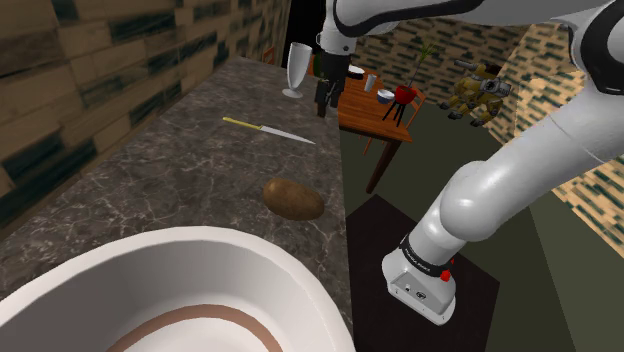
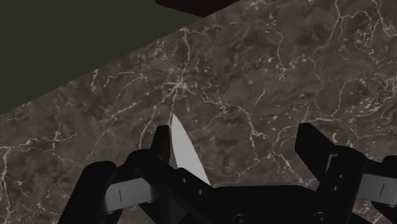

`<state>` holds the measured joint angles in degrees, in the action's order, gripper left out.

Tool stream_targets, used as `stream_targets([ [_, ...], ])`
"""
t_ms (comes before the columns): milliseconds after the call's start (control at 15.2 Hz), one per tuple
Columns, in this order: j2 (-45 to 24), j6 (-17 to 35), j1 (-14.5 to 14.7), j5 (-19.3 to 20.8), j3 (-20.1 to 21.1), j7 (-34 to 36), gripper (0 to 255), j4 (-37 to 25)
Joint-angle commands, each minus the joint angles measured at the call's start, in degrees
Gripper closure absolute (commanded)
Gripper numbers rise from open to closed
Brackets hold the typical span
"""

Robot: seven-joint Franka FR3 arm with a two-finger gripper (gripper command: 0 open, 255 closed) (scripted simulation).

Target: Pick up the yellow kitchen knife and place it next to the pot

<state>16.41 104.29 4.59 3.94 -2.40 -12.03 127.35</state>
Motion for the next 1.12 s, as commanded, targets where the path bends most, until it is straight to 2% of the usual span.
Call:
stream_targets([
  [0,-4.9,1.6,0.5,0.5,0.1,-2.5,0,-3.4],
  [528,-22.5,5.0,2.3,2.5,1.4,-11.0,0,-17.6],
  [1056,-39.7,4.8,4.3,5.3,3.6,-18.3,0,-35.3],
])
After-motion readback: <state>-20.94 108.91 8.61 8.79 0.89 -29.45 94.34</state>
